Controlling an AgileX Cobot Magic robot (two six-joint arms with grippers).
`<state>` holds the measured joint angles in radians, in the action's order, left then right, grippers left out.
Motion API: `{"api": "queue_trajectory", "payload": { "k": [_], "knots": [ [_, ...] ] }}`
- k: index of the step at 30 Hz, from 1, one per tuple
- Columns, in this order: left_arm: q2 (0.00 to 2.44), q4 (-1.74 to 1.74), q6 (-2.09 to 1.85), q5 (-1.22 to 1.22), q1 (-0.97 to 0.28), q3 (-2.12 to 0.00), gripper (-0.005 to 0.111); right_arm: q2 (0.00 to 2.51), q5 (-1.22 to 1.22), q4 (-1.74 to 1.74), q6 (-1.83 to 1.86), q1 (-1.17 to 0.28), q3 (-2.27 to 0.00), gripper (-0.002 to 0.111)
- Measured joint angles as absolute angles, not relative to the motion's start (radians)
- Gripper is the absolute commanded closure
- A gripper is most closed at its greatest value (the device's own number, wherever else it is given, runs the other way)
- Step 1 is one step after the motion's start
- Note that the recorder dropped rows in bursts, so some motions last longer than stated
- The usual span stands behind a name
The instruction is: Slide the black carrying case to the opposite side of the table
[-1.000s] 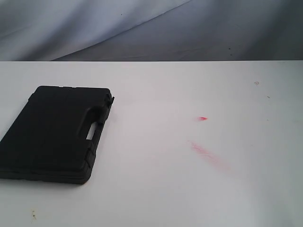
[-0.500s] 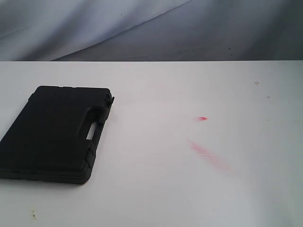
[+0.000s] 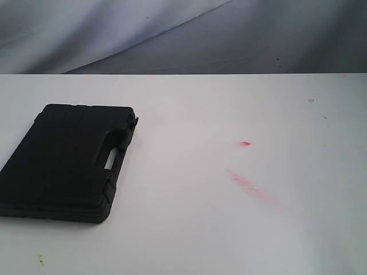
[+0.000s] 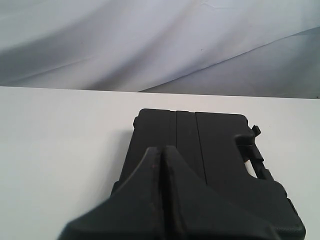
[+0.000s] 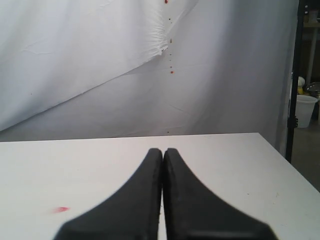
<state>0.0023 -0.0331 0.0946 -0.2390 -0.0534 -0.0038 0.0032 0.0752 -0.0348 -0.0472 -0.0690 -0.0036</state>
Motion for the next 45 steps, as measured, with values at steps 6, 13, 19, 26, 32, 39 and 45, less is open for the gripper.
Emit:
{"api": "queue_trajectory", "payload": {
  "k": [6, 13, 19, 26, 32, 39, 45],
  "knots": [
    [0.002, -0.033, 0.095, -0.239, -0.053, -0.004, 0.107, 0.003, 0.075, -0.035, -0.047, -0.069, -0.004, 0.108],
    [0.002, -0.033, 0.095, -0.239, -0.053, -0.004, 0.107, 0.003, 0.075, -0.035, -0.047, -0.069, -0.004, 0.108],
    [0.002, 0.014, 0.095, -0.237, -0.053, -0.004, 0.107, 0.003, 0.075, -0.035, -0.047, -0.069, -0.004, 0.108],
    [0.002, 0.017, 0.095, -0.196, -0.053, -0.004, 0.107, 0.003, 0.075, -0.035, -0.047, -0.069, -0.004, 0.108],
    [0.002, 0.017, 0.095, -0.107, -0.053, -0.004, 0.107, 0.003, 0.075, -0.035, -0.047, -0.069, -0.004, 0.108],
    [0.002, 0.017, 0.095, -0.099, -0.053, -0.136, 0.107, 0.003, 0.075, -0.035, -0.047, -0.069, -0.004, 0.108],
    [0.002, 0.017, 0.095, -0.097, -0.053, -0.214, 0.107, 0.003, 0.075, -0.035, -0.047, -0.069, -0.004, 0.108]
  ]
}}
